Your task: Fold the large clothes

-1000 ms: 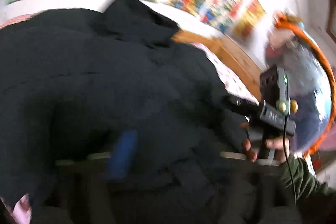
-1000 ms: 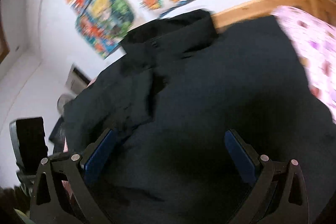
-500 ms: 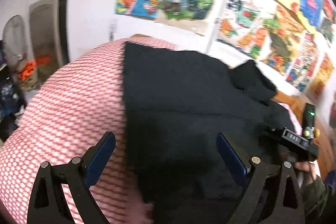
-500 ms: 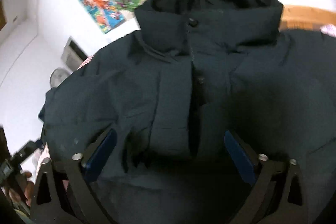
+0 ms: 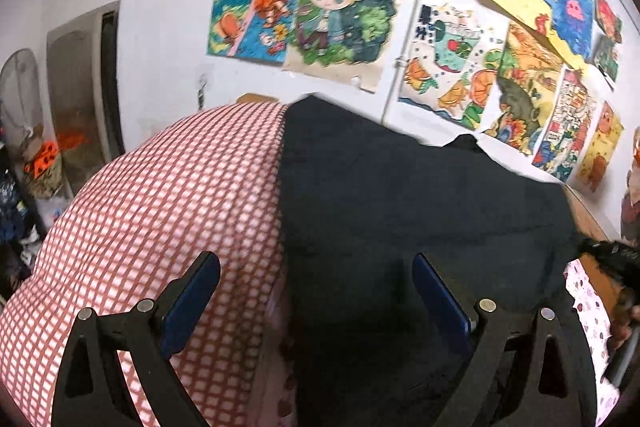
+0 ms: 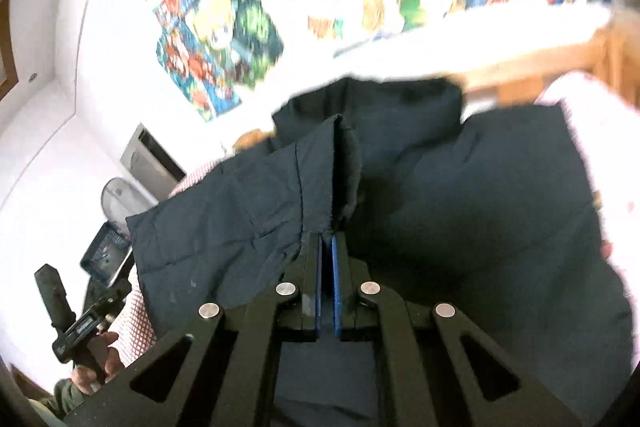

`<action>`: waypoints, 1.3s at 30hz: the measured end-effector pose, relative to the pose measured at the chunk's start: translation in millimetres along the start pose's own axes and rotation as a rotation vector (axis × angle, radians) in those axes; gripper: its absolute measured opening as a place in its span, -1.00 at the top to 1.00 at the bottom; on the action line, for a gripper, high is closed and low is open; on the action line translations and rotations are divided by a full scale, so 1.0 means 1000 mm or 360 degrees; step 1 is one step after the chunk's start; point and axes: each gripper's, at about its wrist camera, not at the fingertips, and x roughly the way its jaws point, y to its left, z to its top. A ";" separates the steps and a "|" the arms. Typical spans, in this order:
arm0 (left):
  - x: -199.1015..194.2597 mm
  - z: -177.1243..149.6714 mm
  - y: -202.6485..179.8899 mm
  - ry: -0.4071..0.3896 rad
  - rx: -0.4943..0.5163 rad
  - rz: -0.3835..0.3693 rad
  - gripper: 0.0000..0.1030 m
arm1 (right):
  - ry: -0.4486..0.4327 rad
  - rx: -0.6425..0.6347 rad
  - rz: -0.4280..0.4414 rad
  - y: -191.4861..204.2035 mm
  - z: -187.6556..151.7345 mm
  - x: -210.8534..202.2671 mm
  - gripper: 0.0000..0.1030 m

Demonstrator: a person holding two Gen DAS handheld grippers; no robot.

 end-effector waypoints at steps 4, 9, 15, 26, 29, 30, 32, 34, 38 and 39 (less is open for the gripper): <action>0.010 0.008 -0.016 0.0040 0.0034 0.0006 -0.89 | -0.0111 -0.0084 -0.0217 -0.024 0.010 -0.045 0.92; 0.035 0.007 -0.037 0.0145 0.0090 0.0054 -0.89 | -0.0041 -0.0067 -0.0456 -0.073 0.003 -0.070 0.92; 0.068 -0.003 -0.060 0.0266 0.0208 0.0113 -0.89 | 0.0181 -0.0112 -0.0677 -0.093 -0.015 -0.019 0.87; 0.080 0.005 -0.106 0.0240 0.0458 -0.0019 -0.89 | 0.0180 -0.0409 -0.0653 -0.056 0.011 0.020 0.17; 0.094 -0.008 -0.116 0.0329 0.0557 -0.0035 -0.89 | 0.0347 -0.0481 -0.0581 -0.056 0.001 0.050 0.17; 0.100 -0.014 -0.119 0.0351 0.0603 -0.0011 -0.89 | 0.0394 -0.0501 -0.0577 -0.058 -0.005 0.059 0.17; 0.108 -0.027 -0.125 0.0379 0.0705 0.0064 -0.89 | 0.0446 -0.0515 -0.0591 -0.062 -0.018 0.071 0.17; 0.115 -0.041 -0.129 0.0379 0.0816 0.0098 -0.90 | 0.0461 -0.0499 -0.0570 -0.069 -0.027 0.078 0.16; 0.124 -0.046 -0.129 0.0400 0.0826 0.0109 -0.95 | 0.0460 -0.0494 -0.0561 -0.077 -0.038 0.087 0.15; 0.126 -0.047 -0.129 0.0410 0.0822 0.0109 -0.96 | 0.0463 -0.0488 -0.0556 -0.078 -0.041 0.089 0.15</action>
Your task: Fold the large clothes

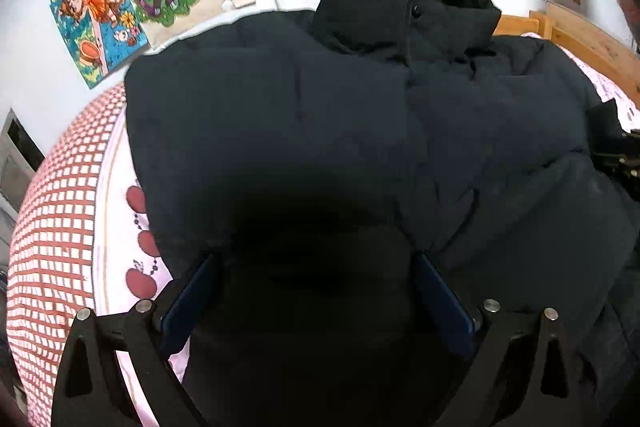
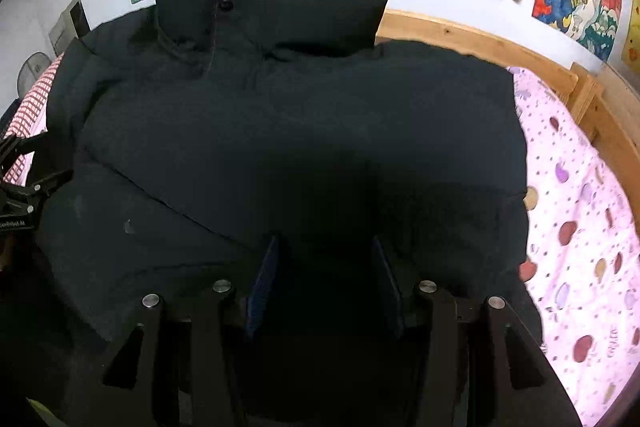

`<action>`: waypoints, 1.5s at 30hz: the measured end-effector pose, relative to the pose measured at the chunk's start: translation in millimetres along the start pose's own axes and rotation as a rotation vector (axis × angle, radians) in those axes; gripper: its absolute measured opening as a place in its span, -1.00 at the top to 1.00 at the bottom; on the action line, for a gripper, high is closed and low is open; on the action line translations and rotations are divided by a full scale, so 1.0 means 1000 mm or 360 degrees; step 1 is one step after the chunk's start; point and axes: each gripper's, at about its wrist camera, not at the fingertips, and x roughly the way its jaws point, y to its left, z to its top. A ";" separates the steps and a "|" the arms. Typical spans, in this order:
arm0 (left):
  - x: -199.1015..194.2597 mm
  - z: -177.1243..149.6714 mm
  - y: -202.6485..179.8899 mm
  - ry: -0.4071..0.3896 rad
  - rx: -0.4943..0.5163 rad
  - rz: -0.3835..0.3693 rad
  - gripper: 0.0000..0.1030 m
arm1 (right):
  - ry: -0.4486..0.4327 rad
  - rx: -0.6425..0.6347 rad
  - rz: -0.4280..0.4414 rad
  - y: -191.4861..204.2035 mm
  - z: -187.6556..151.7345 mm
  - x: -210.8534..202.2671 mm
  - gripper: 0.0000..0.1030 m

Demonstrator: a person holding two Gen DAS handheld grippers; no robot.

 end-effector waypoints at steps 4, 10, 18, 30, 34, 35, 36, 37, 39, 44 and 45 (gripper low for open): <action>0.004 -0.004 0.001 -0.0016 -0.0018 -0.0040 -0.99 | 0.0002 0.0060 0.0082 -0.008 -0.004 0.004 0.15; -0.019 0.009 0.017 -0.0132 -0.0060 -0.0187 -0.99 | -0.0048 0.0098 0.0198 -0.016 0.013 -0.023 -0.24; -0.038 0.072 0.021 -0.0344 -0.0016 -0.0200 -0.99 | -0.0151 0.0241 0.0235 -0.038 0.059 -0.033 -0.29; -0.009 0.183 -0.006 -0.0430 0.0040 -0.0143 -0.99 | -0.0197 0.0107 0.0039 -0.036 0.174 0.014 -0.29; 0.013 0.200 -0.014 -0.0373 0.0015 -0.0111 -0.84 | -0.0151 0.0021 0.0019 -0.030 0.191 0.030 -0.24; 0.016 0.203 -0.014 -0.0372 -0.0001 -0.0120 -0.68 | -0.0161 0.0003 0.0015 -0.028 0.194 0.033 -0.18; 0.020 0.206 -0.013 -0.0361 -0.0018 -0.0128 -0.61 | -0.0176 -0.0006 0.0017 -0.027 0.196 0.035 -0.15; 0.023 0.208 -0.012 -0.0348 -0.0032 -0.0134 -0.40 | -0.0193 -0.0011 0.0010 -0.027 0.197 0.035 -0.08; 0.034 0.215 -0.010 -0.0275 -0.0064 -0.0186 0.02 | -0.0231 -0.0026 0.0006 -0.026 0.199 0.036 0.01; 0.050 0.222 -0.011 -0.0149 -0.0061 -0.0293 0.78 | -0.0139 -0.0138 -0.0012 -0.018 0.203 0.049 0.41; 0.048 0.222 -0.010 -0.0154 -0.0073 -0.0292 0.79 | -0.0151 -0.0148 -0.0030 -0.017 0.202 0.046 0.57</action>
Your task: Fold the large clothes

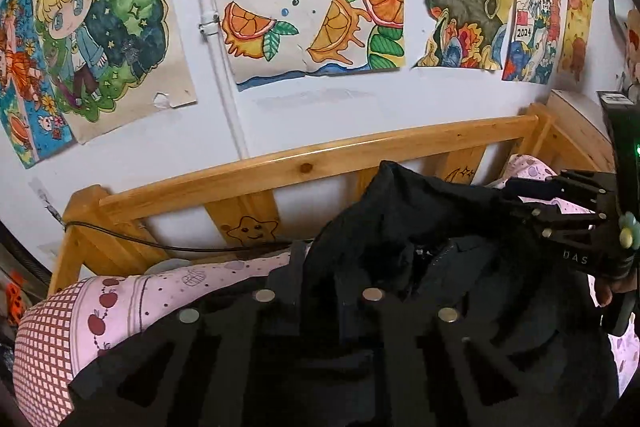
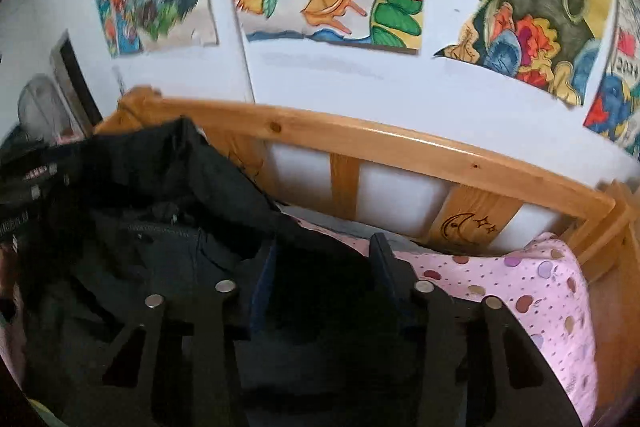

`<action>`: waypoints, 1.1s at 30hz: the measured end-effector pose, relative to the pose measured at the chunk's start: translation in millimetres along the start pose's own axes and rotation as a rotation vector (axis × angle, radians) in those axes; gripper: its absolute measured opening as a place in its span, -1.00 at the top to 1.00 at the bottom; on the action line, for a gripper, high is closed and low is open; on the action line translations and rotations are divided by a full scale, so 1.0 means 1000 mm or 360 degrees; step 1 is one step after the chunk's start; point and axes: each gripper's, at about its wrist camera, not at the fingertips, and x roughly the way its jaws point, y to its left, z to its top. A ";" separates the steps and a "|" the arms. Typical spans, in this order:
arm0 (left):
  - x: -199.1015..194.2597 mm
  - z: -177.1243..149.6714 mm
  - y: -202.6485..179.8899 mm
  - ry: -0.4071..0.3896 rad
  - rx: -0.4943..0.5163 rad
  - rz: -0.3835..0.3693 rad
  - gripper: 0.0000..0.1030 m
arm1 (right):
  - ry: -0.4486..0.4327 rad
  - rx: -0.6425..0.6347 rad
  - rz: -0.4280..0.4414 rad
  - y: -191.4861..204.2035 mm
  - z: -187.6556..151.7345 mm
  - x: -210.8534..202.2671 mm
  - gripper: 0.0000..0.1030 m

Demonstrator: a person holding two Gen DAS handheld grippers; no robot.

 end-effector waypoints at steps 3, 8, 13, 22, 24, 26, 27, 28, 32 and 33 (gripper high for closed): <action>-0.011 -0.002 0.007 -0.0045 -0.0075 -0.0042 0.83 | -0.0079 0.0080 0.0036 -0.007 -0.004 -0.015 0.88; -0.049 -0.012 0.024 -0.0196 -0.0103 -0.0213 0.86 | -0.0245 0.0125 0.0182 -0.016 -0.025 -0.059 0.89; -0.088 -0.035 0.036 -0.0287 -0.0067 -0.0385 0.87 | -0.0369 0.0158 0.0406 -0.028 -0.056 -0.104 0.90; -0.138 -0.103 0.015 -0.0293 0.0150 -0.0553 0.88 | -0.0380 0.0059 0.0520 -0.021 -0.118 -0.140 0.90; -0.141 -0.117 0.011 -0.0270 0.0189 -0.0580 0.88 | -0.0347 0.0018 0.0535 -0.020 -0.132 -0.144 0.90; -0.144 -0.133 0.006 -0.0254 0.0237 -0.0592 0.88 | -0.0317 -0.0038 0.0537 -0.017 -0.146 -0.147 0.90; -0.143 -0.138 0.005 -0.0246 0.0251 -0.0592 0.88 | -0.0308 -0.0053 0.0537 -0.014 -0.151 -0.149 0.90; -0.142 -0.144 0.003 -0.0233 0.0267 -0.0592 0.88 | -0.0283 -0.0075 0.0529 -0.013 -0.158 -0.148 0.90; -0.130 -0.160 -0.004 -0.0159 0.0308 -0.0578 0.88 | -0.0245 -0.0097 0.0487 -0.008 -0.172 -0.148 0.90; -0.127 -0.163 -0.007 -0.0144 0.0335 -0.0555 0.88 | -0.0242 -0.0089 0.0478 -0.007 -0.172 -0.149 0.90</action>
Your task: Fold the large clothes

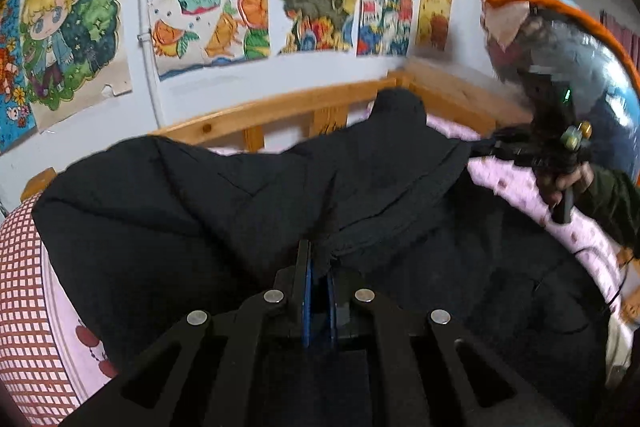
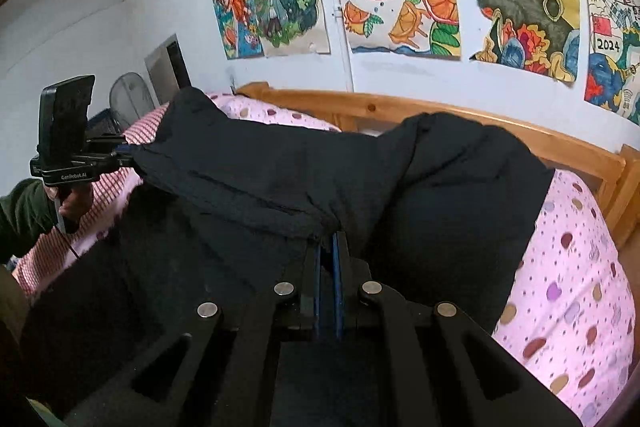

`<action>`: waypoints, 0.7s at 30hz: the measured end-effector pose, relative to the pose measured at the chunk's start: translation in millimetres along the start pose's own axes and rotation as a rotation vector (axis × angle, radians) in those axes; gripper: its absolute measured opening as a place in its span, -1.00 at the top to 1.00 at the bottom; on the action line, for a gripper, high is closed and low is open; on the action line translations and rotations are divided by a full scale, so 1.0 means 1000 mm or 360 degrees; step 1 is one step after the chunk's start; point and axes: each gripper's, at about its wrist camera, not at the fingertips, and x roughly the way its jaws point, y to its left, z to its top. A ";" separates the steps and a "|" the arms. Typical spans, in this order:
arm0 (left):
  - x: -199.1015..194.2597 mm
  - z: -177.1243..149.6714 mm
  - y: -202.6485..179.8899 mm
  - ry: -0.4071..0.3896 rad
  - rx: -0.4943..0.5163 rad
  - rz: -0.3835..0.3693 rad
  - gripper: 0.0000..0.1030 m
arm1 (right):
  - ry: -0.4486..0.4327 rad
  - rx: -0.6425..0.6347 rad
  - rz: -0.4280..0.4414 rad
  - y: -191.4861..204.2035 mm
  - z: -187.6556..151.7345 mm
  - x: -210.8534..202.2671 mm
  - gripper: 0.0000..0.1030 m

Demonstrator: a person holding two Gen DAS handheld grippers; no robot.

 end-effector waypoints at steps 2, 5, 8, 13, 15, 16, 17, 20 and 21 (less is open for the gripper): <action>0.000 -0.003 -0.003 0.0008 0.0025 0.0018 0.88 | 0.0002 0.0029 -0.0003 0.000 0.002 -0.006 0.84; -0.001 -0.002 -0.003 0.0008 0.0052 0.0028 0.88 | -0.0052 0.0059 0.0041 0.000 0.013 -0.022 0.84; 0.000 0.000 -0.004 0.0017 0.0067 0.0031 0.88 | -0.0129 0.0121 0.0126 -0.003 0.031 -0.030 0.77; 0.002 0.002 -0.011 0.0039 0.0116 0.0089 0.87 | -0.0110 0.0316 0.0154 -0.014 0.061 0.000 0.56; 0.002 0.003 -0.012 0.0060 0.0109 0.0128 0.85 | 0.0019 0.0342 0.0107 -0.016 0.061 0.029 0.56; 0.001 0.004 -0.012 0.0062 0.0102 0.0134 0.80 | 0.0071 0.0347 0.0069 -0.016 0.059 0.040 0.56; -0.001 0.005 -0.010 0.0060 0.0086 0.0145 0.80 | 0.0128 0.0353 0.0051 -0.016 0.054 0.054 0.56; -0.011 0.011 -0.002 0.0052 -0.0015 0.0092 0.65 | 0.0135 0.0373 0.0034 -0.013 0.045 0.067 0.56; -0.017 0.012 0.001 0.0028 -0.0056 0.0042 0.65 | 0.0135 0.0379 0.0047 -0.011 0.043 0.069 0.56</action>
